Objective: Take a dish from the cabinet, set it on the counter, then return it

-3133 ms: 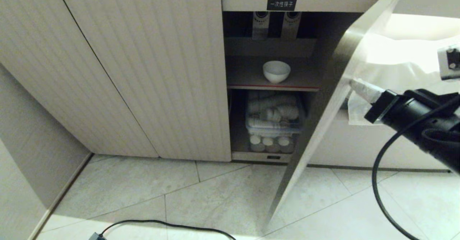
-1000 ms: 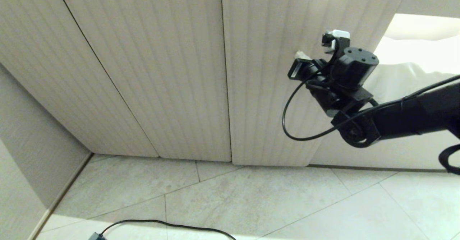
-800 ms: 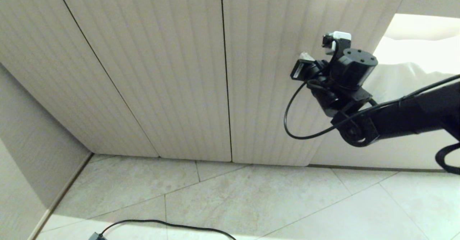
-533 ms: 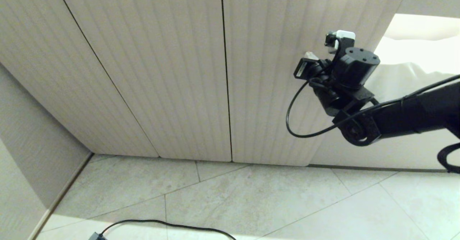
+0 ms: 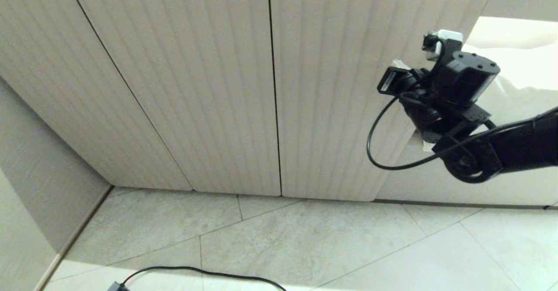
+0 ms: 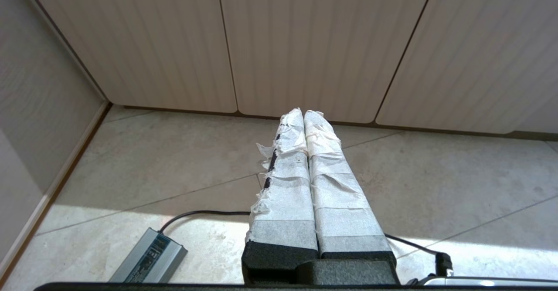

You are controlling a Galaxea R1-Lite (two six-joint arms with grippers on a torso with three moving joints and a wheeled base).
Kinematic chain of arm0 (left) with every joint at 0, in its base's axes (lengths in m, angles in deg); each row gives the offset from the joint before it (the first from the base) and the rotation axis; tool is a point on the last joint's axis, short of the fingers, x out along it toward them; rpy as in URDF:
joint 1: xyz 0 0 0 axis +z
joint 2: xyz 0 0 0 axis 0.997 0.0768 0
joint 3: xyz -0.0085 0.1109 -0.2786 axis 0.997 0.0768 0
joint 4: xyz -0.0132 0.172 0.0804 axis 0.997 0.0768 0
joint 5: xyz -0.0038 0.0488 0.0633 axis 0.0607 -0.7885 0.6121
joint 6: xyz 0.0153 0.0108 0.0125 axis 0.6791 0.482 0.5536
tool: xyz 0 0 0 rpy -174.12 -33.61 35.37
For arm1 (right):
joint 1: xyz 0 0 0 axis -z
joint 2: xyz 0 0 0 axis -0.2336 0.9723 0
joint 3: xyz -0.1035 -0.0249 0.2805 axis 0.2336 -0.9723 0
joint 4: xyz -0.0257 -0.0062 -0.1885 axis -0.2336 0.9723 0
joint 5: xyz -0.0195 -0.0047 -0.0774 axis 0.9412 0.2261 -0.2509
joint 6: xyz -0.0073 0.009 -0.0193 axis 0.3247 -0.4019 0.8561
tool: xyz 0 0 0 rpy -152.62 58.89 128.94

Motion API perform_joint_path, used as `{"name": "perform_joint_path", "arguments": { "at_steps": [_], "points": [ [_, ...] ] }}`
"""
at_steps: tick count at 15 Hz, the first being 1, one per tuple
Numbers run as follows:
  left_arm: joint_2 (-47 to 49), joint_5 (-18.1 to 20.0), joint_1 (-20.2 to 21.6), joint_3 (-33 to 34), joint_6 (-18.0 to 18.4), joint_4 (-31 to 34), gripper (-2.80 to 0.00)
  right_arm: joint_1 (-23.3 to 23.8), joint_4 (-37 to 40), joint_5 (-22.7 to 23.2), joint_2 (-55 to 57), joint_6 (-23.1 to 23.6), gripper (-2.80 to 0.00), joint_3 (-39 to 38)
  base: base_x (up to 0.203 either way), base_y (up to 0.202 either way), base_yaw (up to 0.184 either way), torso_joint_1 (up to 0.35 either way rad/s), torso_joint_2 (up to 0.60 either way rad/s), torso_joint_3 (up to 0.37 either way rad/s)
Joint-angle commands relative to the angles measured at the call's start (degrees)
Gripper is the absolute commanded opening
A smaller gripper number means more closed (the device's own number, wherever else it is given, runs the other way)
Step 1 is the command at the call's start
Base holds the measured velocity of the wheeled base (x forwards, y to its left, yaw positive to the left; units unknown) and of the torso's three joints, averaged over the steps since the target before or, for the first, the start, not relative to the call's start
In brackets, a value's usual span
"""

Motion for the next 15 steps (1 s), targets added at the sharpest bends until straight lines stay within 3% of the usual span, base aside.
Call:
{"name": "perform_joint_path", "arguments": {
  "at_steps": [1,4,8,15],
  "points": [
    [0.0,0.0,0.0,0.0,0.0,0.0,-2.80,0.1,-0.2,-0.1,-5.0,0.0,-2.80,-4.1,0.000,0.000,0.000,0.000,0.00,0.000],
    [0.0,0.0,0.0,0.0,0.0,0.0,-2.80,0.1,-0.1,0.0,-9.0,0.0,-2.80,-9.0,0.000,0.000,0.000,0.000,0.00,0.000],
    [0.0,0.0,0.0,0.0,0.0,-0.1,-2.80,0.1,0.7,0.1,-18.2,-0.1,-2.80,-22.2,0.000,0.000,0.000,0.000,0.00,0.000],
    [0.0,0.0,0.0,0.0,0.0,0.0,-2.80,0.1,8.8,0.0,-35.8,-0.4,-2.80,-41.1,0.000,0.000,0.000,0.000,0.00,0.000]
  ]
}}
